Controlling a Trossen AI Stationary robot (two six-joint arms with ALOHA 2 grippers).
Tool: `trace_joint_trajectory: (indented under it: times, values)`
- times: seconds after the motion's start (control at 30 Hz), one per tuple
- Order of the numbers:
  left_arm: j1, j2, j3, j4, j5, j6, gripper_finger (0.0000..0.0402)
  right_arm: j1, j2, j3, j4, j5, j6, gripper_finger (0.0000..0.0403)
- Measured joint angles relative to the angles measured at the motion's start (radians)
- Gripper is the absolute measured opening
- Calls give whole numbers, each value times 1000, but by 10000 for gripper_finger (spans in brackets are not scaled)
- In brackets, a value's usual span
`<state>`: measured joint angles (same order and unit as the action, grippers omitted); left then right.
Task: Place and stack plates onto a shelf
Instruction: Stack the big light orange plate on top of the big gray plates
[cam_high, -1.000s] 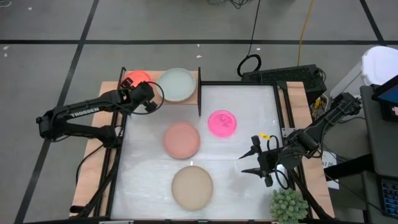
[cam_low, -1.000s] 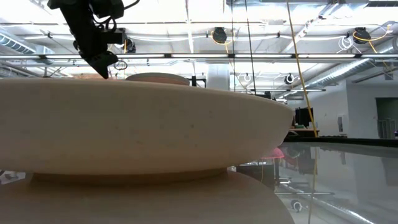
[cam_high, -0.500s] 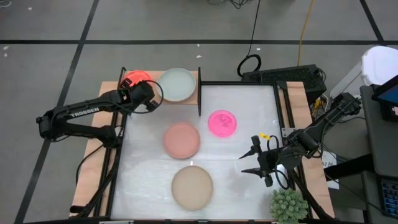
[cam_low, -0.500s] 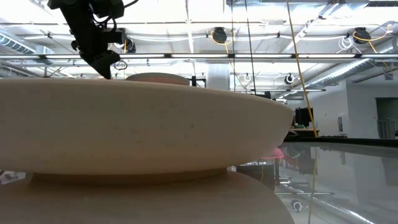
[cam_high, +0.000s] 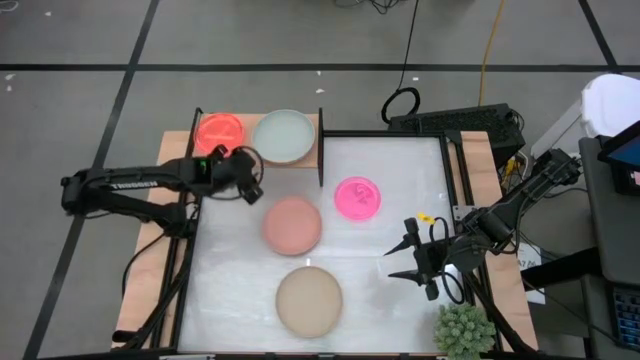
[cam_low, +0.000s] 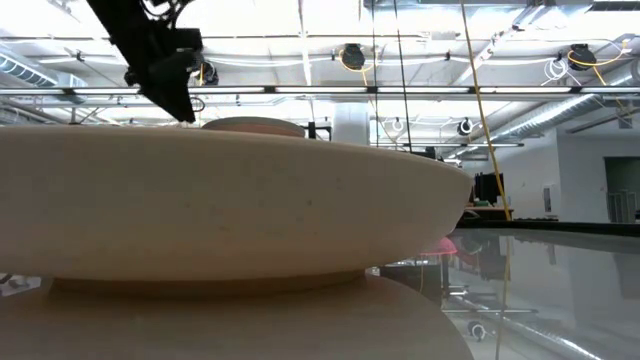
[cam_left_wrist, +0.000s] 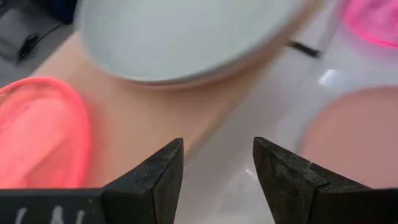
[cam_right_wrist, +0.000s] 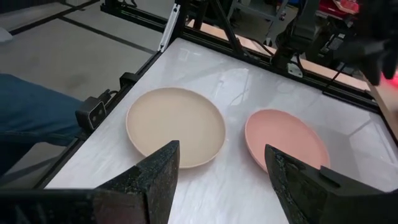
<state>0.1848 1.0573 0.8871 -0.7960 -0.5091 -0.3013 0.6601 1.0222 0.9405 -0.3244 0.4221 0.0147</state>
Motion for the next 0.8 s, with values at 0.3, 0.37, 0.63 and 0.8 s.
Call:
trace_joint_trajectory:
  times: [0.3,0.37,0.63,0.8]
  values:
    - [-289,0,0,-3,1,-107,200,0,0,0,-12,-1,52,216]
    - [-351,3,0,-3,5,-121,200,0,0,0,-11,-1,53,216]
    - [-559,6,0,-2,8,-123,200,0,0,0,-9,-1,79,216]
    - [-644,17,0,-1,13,-41,200,0,0,0,-2,-1,75,216]
